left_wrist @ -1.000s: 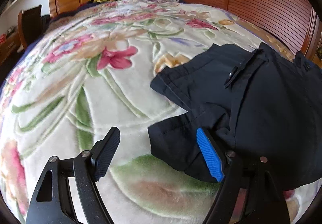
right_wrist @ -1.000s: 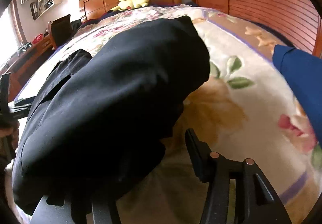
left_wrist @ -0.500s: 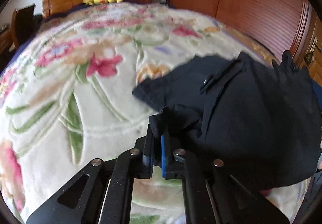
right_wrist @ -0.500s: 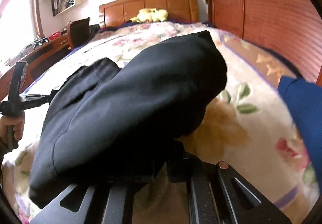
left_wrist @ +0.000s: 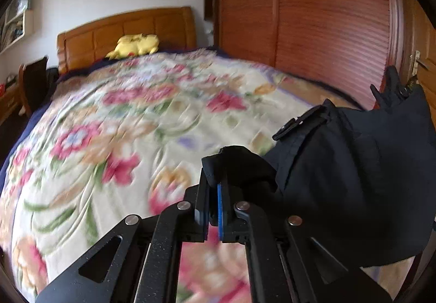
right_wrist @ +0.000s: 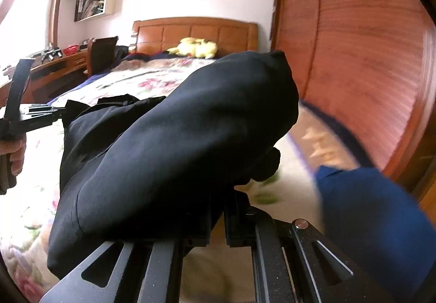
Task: Fold large clothes
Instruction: 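Lift the coat bundle with both tools and carry it toward the blue pillow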
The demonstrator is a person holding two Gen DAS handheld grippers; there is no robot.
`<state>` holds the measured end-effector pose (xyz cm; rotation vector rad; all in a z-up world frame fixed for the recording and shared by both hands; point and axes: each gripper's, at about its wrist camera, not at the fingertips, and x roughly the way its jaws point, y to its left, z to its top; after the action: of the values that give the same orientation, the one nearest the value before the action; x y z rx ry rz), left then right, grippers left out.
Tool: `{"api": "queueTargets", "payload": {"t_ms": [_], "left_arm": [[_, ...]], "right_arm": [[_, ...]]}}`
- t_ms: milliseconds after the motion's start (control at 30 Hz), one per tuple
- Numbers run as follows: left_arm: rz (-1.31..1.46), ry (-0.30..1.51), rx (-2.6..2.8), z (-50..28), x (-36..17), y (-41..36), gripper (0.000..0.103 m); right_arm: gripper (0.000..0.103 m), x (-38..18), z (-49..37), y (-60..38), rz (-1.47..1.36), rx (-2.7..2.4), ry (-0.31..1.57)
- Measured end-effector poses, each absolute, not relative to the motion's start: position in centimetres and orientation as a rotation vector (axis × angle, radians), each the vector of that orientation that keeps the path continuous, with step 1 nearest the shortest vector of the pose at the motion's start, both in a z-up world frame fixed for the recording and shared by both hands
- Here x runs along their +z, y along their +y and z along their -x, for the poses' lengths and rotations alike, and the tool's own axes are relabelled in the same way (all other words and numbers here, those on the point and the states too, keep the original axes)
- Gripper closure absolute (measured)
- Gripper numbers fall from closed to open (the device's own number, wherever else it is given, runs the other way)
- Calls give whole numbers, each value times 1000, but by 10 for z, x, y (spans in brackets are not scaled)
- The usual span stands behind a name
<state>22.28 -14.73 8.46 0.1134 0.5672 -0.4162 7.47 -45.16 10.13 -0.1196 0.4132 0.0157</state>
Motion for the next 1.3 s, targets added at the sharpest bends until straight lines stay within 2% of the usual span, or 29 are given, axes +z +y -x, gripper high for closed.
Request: {"api": "queueTargets", "payload": {"t_ms": [200, 467, 667, 833, 1033, 1133, 1200, 1300], "left_arm": [[-101, 487, -535, -235, 127, -246, 98], [-108, 464, -684, -249, 149, -405, 98], [-148, 420, -809, -222, 160, -495, 98], [-216, 414, -871, -195, 146, -538, 98], [-342, 523, -820, -195, 100, -560, 96], [-344, 522, -827, -190, 95, -548, 88], [-340, 522, -833, -184, 97, -537, 80], [-315, 546, -858, -175, 98, -521, 66]], "right_arm": [[96, 128, -42, -517, 167, -143, 384], [97, 133, 8, -606, 187, -357, 387], [97, 130, 55, -630, 121, -507, 354], [97, 110, 95, -613, 88, -606, 358], [95, 73, 97, -604, -7, -587, 438], [93, 71, 101, -595, -42, -588, 443], [86, 75, 103, -597, -58, -594, 439], [64, 78, 120, -603, -54, -601, 417]]}}
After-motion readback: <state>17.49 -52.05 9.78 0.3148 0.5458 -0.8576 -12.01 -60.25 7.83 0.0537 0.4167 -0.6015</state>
